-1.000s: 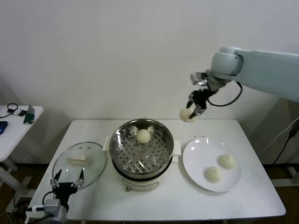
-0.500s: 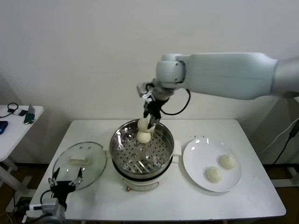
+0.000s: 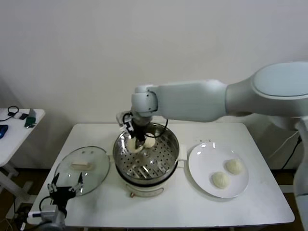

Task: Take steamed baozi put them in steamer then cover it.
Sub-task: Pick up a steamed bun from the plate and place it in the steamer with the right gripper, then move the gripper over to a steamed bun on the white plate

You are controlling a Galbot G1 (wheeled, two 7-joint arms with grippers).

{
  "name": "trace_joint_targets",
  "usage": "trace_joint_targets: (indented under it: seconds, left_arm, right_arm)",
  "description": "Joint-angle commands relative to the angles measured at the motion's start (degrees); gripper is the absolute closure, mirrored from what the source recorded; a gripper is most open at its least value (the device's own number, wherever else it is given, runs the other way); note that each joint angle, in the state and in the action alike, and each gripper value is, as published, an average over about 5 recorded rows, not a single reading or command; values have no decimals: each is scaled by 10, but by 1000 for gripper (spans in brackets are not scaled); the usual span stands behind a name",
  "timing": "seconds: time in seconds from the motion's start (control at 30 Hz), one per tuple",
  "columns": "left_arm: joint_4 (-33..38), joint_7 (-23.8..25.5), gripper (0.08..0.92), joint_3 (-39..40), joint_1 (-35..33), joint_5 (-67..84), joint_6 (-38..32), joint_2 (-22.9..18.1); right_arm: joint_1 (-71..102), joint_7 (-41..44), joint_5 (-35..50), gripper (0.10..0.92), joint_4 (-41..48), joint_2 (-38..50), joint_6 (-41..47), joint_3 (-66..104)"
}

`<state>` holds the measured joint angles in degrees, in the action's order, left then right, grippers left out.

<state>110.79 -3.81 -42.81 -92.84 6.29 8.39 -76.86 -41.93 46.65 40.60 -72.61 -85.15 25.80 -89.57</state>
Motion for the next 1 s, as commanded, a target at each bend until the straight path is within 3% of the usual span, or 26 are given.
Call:
trace_joint_targets:
  seconds: [0.03,0.37,0.6,0.73,1.0]
  left_arm:
    - [0,0,177,0,-1,-1,-1,-1]
    - [3,0,177,1,0,-3,0,-1]
    - [7,0,177,-1,-1,-3,2,-2]
    - [8,0,177,0,0,-4,3,-3]
    - [10,1,177,4,2,-10,7,-7]
  right_arm:
    - [40,-13,-21,508,27,-38,8,3]
    - [50,-28,-33,492,21,-36,19,3]
    - [7,-11,-26,310,-4,-9,-2,0]
    - [-51,35,-29,223,-24,34,-39,-15]
    - [-180,143,37,203,-93,209,-106,-44]
